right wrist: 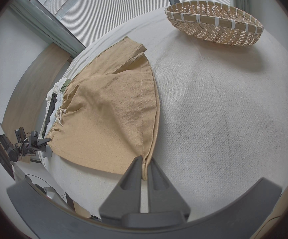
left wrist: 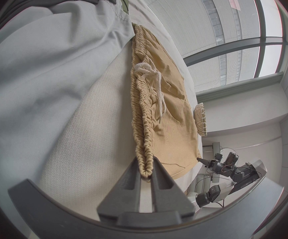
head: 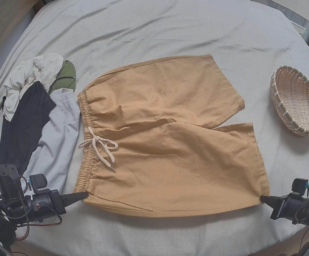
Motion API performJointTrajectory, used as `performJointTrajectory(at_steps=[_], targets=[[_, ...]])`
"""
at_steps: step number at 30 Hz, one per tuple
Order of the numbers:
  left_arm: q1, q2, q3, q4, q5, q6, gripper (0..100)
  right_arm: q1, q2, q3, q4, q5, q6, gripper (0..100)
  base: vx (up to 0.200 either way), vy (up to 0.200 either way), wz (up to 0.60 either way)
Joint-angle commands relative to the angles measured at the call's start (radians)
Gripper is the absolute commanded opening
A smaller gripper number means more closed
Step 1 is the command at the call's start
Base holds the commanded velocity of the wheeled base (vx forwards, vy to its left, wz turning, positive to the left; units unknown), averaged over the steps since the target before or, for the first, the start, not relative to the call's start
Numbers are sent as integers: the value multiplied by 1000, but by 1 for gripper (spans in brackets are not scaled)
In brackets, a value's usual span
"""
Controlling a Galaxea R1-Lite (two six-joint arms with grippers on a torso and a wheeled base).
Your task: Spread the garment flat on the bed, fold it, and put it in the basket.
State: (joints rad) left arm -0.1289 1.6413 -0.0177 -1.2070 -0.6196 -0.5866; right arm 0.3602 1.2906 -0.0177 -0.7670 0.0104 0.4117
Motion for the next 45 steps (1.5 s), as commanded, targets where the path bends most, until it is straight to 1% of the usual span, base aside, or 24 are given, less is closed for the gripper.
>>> performJointTrajectory(at_steps=[1,4,8,9,10,11,13,14,16,18,20,21,26,28,29,32,40,41,45], targets=[[-3,-15,16,1,-2,-2,100,-9,-2,18,-12,0,4,100,0,0,0],[-1,-26,16,4,-8,-4,100,-14,-11,16,-12,-1,1,100,0,0,0],[3,-38,16,-9,0,-4,100,-107,-54,-77,-26,3,-5,100,0,0,0],[3,-38,16,-9,0,-4,100,-115,-53,-85,-26,3,-7,100,0,0,0],[3,-43,16,-9,1,1,100,-141,-47,-143,-28,10,-7,100,0,0,0],[3,-44,16,-9,1,1,100,-145,-45,-180,-25,14,-7,100,0,0,0],[3,-55,18,-5,1,-6,100,-147,-16,-242,-25,26,-7,100,0,0,0],[3,-55,18,-5,1,-6,100,-147,-16,-242,-25,26,-7,100,0,0,0],[3,-66,18,11,1,-6,100,-149,59,-312,-28,33,-7,100,0,0,0],[3,-72,18,20,0,-9,100,-149,110,-346,-34,34,-5,100,0,0,0],[2,-81,18,27,-2,-12,100,-149,173,-377,-80,34,-5,100,0,0,0],[2,-83,18,34,-3,-12,100,-150,217,-387,-129,33,-5,100,0,0,0],[2,-92,18,41,-6,-16,100,-149,337,-389,-278,33,-11,100,0,0,0],[2,-92,18,41,-6,-16,100,-150,375,-390,-314,43,-16,100,0,0,0],[2,-92,18,41,-6,-16,100,-152,389,-392,-330,52,-31,100,0,0,0],[-3,-93,18,41,-6,-16,100,-153,417,-393,-360,71,-65,100,0,0,0],[-9,-93,18,43,-8,-22,100,-153,447,-420,-403,83,-71,100,0,0,0],[-9,-93,18,43,-8,-27,100,-153,449,-421,-403,82,-71,0,0,0,0],[-11,-97,18,41,-8,-36,100,-153,458,-424,-403,88,-85,0,0,0,0]])
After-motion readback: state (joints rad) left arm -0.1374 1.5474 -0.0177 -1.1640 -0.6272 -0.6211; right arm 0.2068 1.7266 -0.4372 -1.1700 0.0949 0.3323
